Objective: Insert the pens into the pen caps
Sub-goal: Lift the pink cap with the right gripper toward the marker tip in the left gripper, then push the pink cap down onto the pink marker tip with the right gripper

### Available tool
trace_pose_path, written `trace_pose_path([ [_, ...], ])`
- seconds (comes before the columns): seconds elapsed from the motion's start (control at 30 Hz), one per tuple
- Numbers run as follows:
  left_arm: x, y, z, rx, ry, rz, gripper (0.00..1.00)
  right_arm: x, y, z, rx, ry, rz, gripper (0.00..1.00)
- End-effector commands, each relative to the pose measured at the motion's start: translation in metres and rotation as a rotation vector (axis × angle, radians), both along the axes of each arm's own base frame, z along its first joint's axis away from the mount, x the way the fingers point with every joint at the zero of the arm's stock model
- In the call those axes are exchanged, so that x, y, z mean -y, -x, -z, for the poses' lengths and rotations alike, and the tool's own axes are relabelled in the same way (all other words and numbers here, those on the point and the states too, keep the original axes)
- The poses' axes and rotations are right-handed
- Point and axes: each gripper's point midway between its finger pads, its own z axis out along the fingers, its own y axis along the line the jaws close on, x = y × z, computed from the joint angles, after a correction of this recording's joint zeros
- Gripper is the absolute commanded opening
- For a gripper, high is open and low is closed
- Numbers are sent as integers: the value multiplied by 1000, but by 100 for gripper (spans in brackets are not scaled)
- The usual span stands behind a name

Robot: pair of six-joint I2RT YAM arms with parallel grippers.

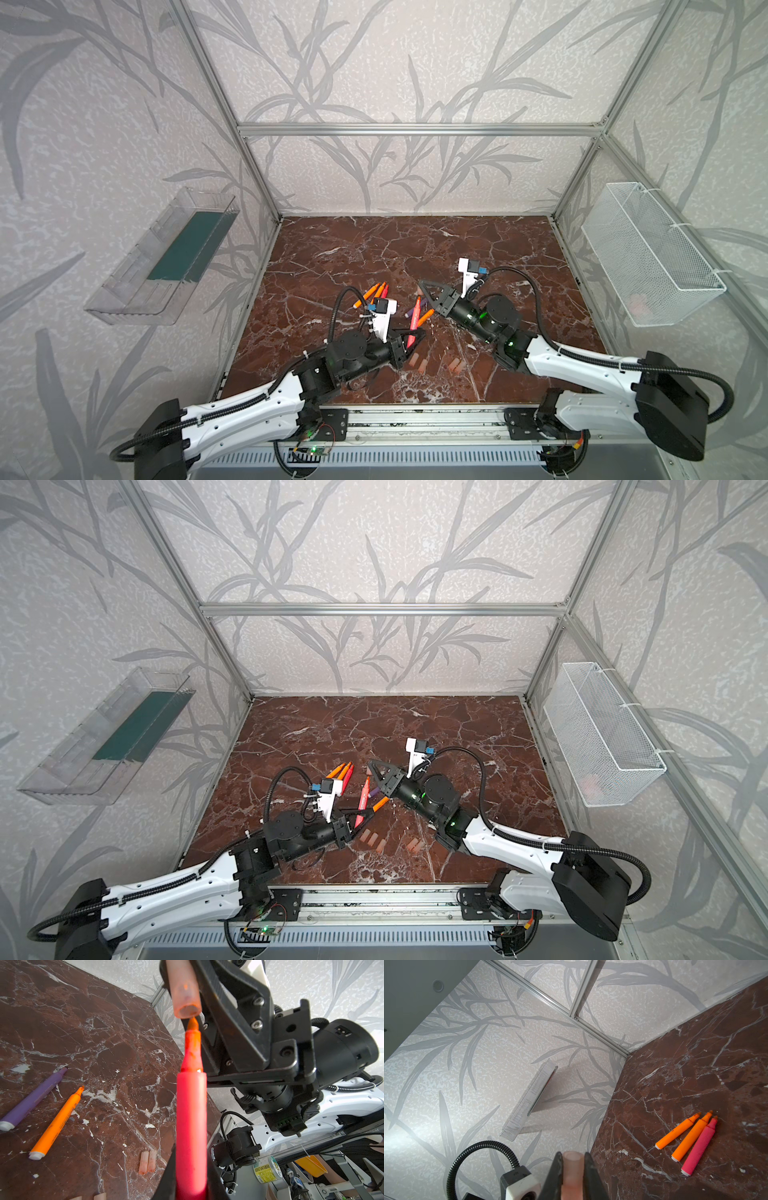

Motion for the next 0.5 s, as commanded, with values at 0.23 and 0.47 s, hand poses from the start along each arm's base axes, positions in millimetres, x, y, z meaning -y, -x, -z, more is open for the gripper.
trace_pose_path([
  [0.23, -2, -2, -8, 14, 38, -23, 0, -11, 11, -11, 27, -41, -57, 1],
  [0.47, -6, -8, -6, 16, 57, -62, 0, -10, 17, -3, 20, -34, -60, 0],
])
